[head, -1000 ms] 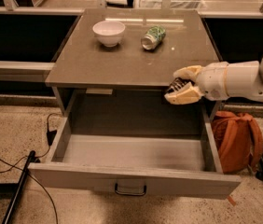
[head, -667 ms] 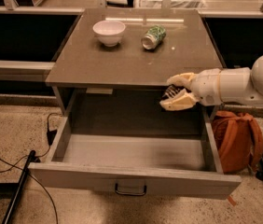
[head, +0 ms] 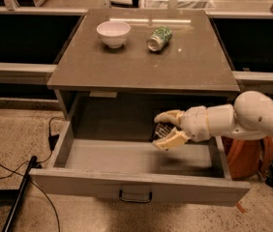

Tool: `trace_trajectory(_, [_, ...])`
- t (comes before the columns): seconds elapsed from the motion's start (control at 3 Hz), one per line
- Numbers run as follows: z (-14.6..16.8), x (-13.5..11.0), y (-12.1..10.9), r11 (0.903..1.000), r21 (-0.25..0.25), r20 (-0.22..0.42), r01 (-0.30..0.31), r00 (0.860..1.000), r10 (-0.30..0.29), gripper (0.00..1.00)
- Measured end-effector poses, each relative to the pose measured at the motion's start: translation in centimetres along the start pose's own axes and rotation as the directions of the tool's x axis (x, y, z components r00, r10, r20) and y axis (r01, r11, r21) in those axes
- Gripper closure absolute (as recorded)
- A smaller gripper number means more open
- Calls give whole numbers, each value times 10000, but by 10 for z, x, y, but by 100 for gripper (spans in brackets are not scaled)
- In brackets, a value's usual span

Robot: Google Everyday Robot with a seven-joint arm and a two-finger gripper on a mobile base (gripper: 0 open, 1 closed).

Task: Place rxbar chocolate into top drawer

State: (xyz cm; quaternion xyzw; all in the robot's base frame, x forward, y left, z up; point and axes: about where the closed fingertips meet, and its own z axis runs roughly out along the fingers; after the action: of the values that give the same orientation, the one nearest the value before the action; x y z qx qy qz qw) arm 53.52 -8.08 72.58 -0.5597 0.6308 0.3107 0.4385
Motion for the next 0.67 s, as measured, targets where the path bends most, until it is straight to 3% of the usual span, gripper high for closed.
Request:
trace_trajectory(0.33, [31, 24, 18, 9983, -463, -604, 343, 9975, -371, 100])
trace_trajectory(0.67, [55, 45, 23, 9970, -561, -1156, 537, 9915, -599, 100])
